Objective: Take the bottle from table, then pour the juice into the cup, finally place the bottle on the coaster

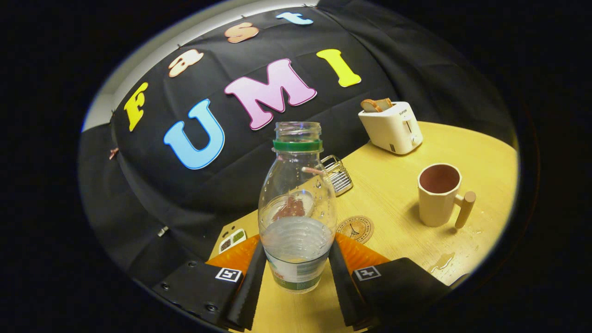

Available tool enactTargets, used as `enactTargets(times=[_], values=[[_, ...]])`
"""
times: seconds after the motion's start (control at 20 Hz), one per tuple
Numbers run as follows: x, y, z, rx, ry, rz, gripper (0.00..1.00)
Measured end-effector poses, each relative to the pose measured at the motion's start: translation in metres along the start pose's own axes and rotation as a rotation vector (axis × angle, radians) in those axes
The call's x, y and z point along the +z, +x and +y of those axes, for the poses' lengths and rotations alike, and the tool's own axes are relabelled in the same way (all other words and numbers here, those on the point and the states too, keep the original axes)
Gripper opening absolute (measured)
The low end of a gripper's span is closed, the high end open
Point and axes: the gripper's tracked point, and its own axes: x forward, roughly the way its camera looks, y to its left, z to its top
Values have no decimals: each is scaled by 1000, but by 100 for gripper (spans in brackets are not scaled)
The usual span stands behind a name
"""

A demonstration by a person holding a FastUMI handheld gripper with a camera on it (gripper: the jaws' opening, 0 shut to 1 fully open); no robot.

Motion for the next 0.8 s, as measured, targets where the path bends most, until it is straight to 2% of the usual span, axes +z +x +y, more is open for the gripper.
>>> enactTargets(times=[0.8], values=[[32, 32, -69, -20, 500, 32, 72]])
